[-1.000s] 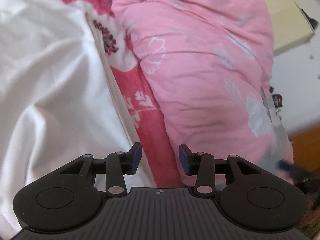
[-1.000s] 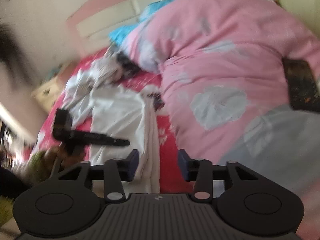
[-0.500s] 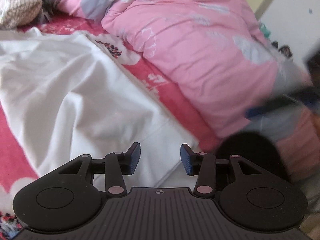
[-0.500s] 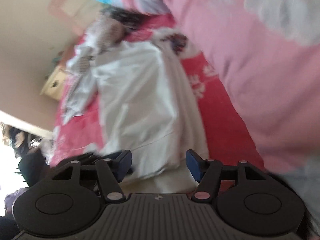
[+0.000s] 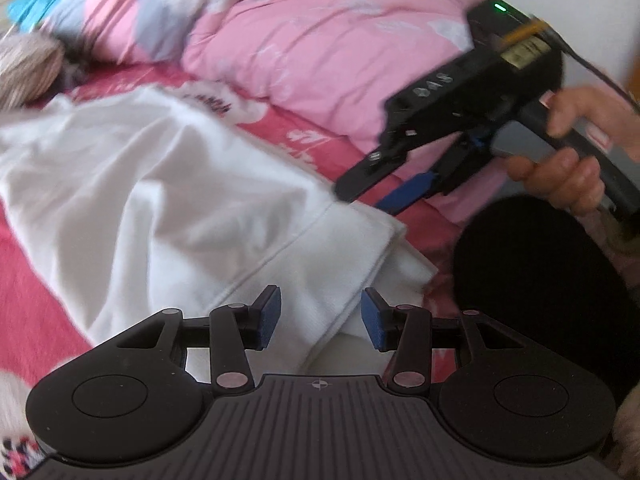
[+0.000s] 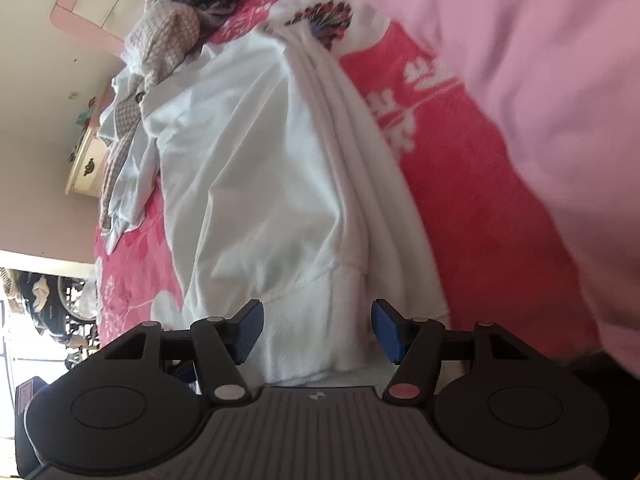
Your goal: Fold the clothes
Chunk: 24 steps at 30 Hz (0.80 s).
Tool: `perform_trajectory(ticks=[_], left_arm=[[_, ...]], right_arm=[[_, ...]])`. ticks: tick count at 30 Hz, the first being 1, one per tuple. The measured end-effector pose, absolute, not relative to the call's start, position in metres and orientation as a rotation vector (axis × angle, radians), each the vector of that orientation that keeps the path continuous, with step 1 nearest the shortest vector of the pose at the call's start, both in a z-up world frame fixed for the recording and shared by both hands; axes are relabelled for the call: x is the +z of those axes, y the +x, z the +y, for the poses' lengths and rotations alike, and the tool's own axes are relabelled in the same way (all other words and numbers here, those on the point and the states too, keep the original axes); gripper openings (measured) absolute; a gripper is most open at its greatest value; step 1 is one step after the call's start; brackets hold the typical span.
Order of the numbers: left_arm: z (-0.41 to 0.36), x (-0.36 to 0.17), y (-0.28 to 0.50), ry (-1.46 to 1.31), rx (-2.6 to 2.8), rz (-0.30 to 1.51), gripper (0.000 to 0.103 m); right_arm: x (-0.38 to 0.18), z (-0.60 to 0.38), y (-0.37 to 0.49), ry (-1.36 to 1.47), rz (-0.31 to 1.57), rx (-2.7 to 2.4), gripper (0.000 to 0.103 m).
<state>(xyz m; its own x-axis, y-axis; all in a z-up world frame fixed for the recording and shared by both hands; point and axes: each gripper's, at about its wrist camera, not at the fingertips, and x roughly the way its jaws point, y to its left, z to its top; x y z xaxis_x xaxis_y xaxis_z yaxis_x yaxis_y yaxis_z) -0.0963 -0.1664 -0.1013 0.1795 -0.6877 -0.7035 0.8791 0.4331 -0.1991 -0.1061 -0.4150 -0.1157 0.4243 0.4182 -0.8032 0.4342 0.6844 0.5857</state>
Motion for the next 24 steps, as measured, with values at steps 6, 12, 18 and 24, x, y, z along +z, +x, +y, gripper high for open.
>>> perform_trajectory(ticks=[6, 12, 18, 24], left_arm=[[-0.208, -0.11, -0.116, 0.414, -1.173, 0.706, 0.051], [-0.233, -0.119, -0.112, 0.419, -1.138, 0.692, 0.043], [-0.216, -0.123, -0.076, 0.181, -1.112, 0.848, 0.026], [-0.194, -0.131, -0.05, -0.039, -1.128, 0.958, 0.025]], right_arm=[[-0.125, -0.418, -0.103, 0.921, 1.186, 0.012, 0.064], [-0.119, -0.431, -0.105, 1.047, 1.103, 0.101, 0.065], [-0.119, -0.454, -0.116, 1.125, 1.053, 0.068, 0.065], [-0.137, -0.456, -0.117, 1.196, 1.089, 0.044, 0.065]])
